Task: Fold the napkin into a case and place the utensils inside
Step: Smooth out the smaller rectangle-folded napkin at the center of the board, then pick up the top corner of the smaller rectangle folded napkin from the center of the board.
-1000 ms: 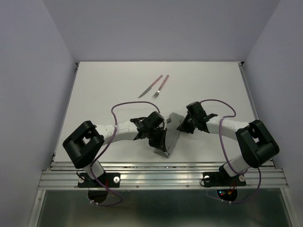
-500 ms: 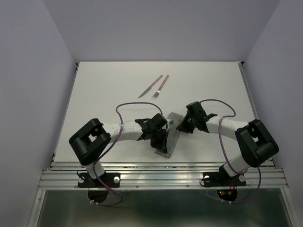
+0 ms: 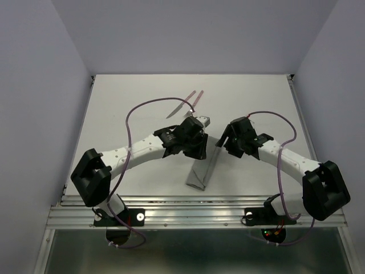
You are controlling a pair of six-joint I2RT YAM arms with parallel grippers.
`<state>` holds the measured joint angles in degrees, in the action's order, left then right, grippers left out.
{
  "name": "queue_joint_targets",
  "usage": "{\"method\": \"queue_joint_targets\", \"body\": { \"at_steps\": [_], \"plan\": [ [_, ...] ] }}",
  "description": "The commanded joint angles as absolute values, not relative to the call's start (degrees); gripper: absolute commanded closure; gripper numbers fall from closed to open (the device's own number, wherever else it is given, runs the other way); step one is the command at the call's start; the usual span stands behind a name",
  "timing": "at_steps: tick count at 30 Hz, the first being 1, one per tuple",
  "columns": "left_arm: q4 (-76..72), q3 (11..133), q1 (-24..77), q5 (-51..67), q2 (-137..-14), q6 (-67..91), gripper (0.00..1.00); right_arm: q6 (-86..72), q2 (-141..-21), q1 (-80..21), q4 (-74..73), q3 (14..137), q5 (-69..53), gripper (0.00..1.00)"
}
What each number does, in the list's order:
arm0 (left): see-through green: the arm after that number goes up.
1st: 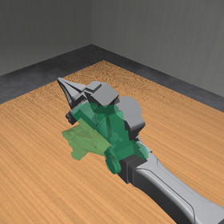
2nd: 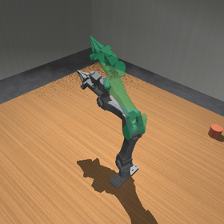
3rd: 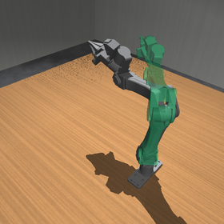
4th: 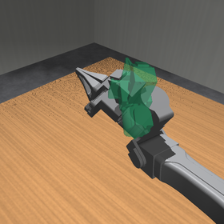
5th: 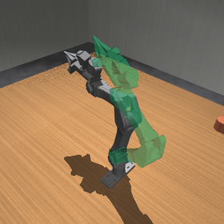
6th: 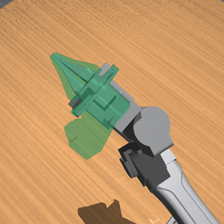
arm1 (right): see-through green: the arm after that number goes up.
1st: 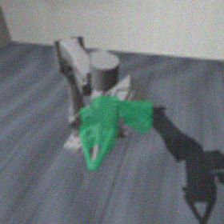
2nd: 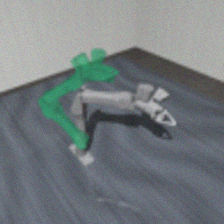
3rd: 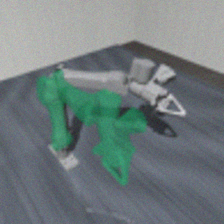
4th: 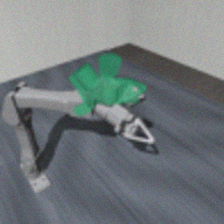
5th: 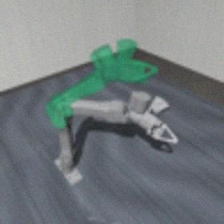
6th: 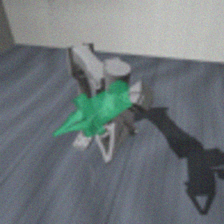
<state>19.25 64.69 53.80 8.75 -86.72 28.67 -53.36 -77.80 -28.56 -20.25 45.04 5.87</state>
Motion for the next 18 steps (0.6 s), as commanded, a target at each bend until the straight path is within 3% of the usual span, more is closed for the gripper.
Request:
{"method": "queue_joint_targets", "body": {
  "at_steps": [1, 8, 14, 18],
  "plan": [
    [23.4, 70.5, 53.3, 2.6, -91.1, 27.0, 0.54, -50.1, -74.6, -25.5, -23.7, 46.7, 8.9, 0.27],
    [30.3, 86.6, 54.4, -8.2, -102.6, 25.8, 0.32, -47.2, -73.6, -20.0, -27.1, 47.1, 9.8, 0.27],
    [32.1, 95.8, 54.9, -9.0, -111.8, 25.0, 0.28, -45.8, -79.8, -15.5, -29.4, 51.0, 9.2, 0.34],
    [33.6, 102.1, 55.7, -9.9, -117.7, 25.0, 0.2, -44.8, -79.2, -7.3, -27.6, 48.8, 3.5, 0.36]
  ]
}}
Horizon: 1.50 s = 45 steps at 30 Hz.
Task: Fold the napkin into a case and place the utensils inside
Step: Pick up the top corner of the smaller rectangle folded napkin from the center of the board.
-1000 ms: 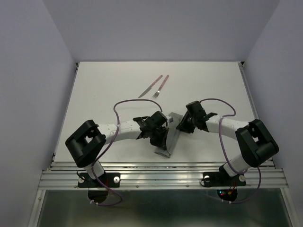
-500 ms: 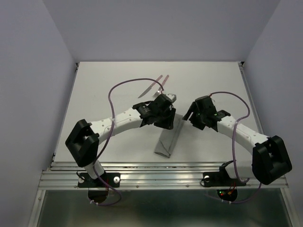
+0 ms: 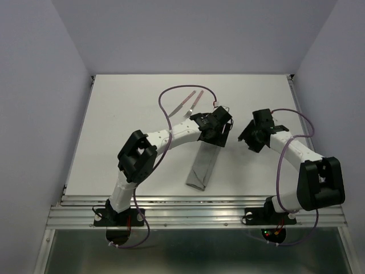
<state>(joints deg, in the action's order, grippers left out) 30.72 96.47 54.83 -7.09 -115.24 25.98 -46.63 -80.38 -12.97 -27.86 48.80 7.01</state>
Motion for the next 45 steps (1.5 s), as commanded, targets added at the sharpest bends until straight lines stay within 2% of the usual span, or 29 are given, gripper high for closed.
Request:
{"method": "queue_joint_targets", "body": {
  "at_steps": [1, 10, 15, 19, 27, 30, 31, 39, 41, 45],
  "plan": [
    [34.1, 103.0, 56.2, -10.4, -118.5, 25.0, 0.2, -44.2, -78.8, -6.1, -27.5, 48.4, 2.9, 0.37],
    [35.7, 108.5, 58.4, -14.3, -125.6, 27.4, 0.2, -39.0, -76.6, 5.1, -26.5, 44.0, -2.3, 0.37],
    [35.8, 109.2, 58.9, -17.2, -127.1, 28.7, 0.25, -38.3, -76.6, 5.8, -25.9, 43.4, -3.3, 0.36],
    [36.8, 110.2, 58.9, -17.9, -128.5, 28.4, 0.37, -37.5, -77.3, 6.3, -26.0, 43.7, -2.6, 0.36],
    [36.8, 110.4, 58.9, -17.9, -128.8, 27.6, 0.48, -37.6, -77.0, 6.3, -25.9, 43.9, -3.3, 0.37],
    [36.6, 110.3, 58.9, -17.4, -128.9, 27.5, 0.55, -37.5, -76.6, 6.3, -26.0, 43.7, -3.4, 0.37],
    [36.3, 110.3, 58.9, -17.2, -128.9, 27.4, 0.63, -37.5, -76.6, 6.3, -26.0, 43.6, -3.4, 0.37],
    [35.5, 108.6, 58.9, -17.0, -127.4, 27.5, 0.88, -36.8, -76.6, 6.3, -25.9, 43.1, -4.4, 0.37],
    [35.5, 108.5, 58.8, -17.0, -126.7, 27.3, 0.98, -36.0, -76.5, 6.3, -25.8, 43.2, -5.7, 0.38],
    [33.2, 107.1, 58.7, -15.5, -123.7, 25.8, 1.0, -33.2, -75.5, 6.3, -24.8, 43.2, -10.4, 0.37]
  ]
}}
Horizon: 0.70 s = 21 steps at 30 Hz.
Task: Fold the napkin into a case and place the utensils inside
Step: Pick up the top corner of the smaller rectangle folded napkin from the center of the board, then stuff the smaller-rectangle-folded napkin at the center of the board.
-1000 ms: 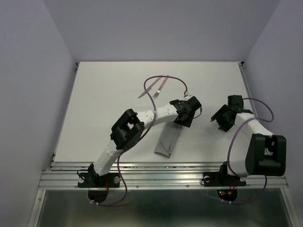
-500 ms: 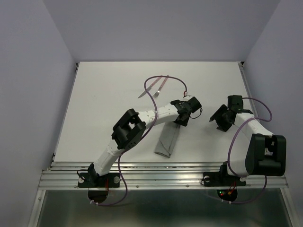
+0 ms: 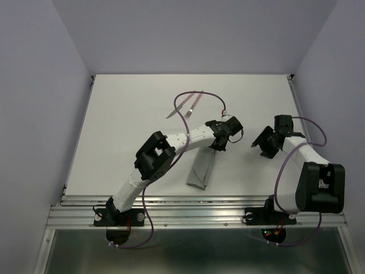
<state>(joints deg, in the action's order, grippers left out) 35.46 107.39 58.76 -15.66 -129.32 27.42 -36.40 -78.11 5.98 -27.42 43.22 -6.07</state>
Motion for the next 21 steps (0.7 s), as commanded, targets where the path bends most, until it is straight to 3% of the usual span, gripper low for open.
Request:
{"method": "queue_joint_targets", "body": {
  "at_steps": [1, 7, 16, 21],
  "plan": [
    [31.7, 105.7, 58.6, -14.9, -122.1, 25.4, 1.0, -33.0, -75.0, 6.3, -24.6, 43.1, -11.8, 0.37],
    [25.1, 98.8, 57.4, -8.1, -116.0, 24.3, 1.0, -32.1, -69.1, 5.2, -22.9, 40.3, -15.4, 0.37],
    [18.0, 90.9, 56.6, -3.2, -111.4, 24.7, 1.0, -36.6, -67.1, -7.3, -21.6, 37.7, -11.1, 0.38],
    [17.6, 89.7, 56.2, -1.6, -111.5, 25.2, 1.0, -37.3, -69.5, -13.6, -21.2, 39.3, -7.2, 0.51]
  ]
}}
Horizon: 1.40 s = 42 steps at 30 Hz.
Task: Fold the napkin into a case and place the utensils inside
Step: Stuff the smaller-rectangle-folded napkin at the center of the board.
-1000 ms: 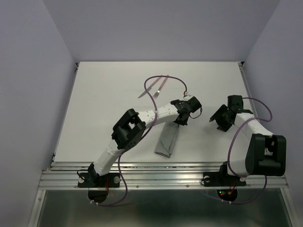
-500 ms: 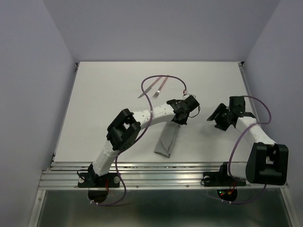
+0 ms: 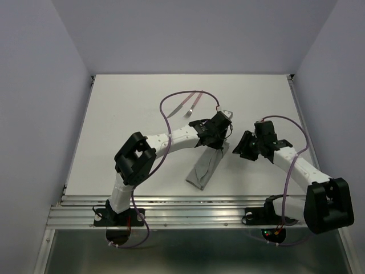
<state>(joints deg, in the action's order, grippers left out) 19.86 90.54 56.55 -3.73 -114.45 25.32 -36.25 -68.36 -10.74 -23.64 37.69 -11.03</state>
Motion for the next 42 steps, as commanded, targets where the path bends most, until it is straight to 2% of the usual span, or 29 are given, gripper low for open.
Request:
{"method": "queue_joint_targets", "body": {
  "at_steps": [1, 8, 19, 35, 42],
  "plan": [
    [17.4, 89.6, 56.2, -1.5, -111.6, 25.2, 1.0, -37.4, -70.7, -15.2, -21.2, 39.5, -5.9, 0.53],
    [17.8, 90.0, 56.0, -0.5, -112.4, 25.6, 1.0, -37.1, -76.0, -20.7, -21.3, 44.8, -1.6, 0.65],
    [15.4, 87.9, 54.7, 3.8, -111.5, 26.7, 1.0, -34.6, -84.9, -23.4, -19.6, 51.1, -0.7, 0.67],
    [14.9, 87.5, 52.8, 6.7, -111.4, 25.3, 1.0, -33.8, -90.5, -25.7, -17.2, 54.0, 4.0, 0.68],
    [14.8, 87.6, 51.4, 9.3, -111.5, 25.2, 1.0, -33.7, -91.5, -26.2, -16.3, 53.4, 6.1, 0.72]
  ]
}}
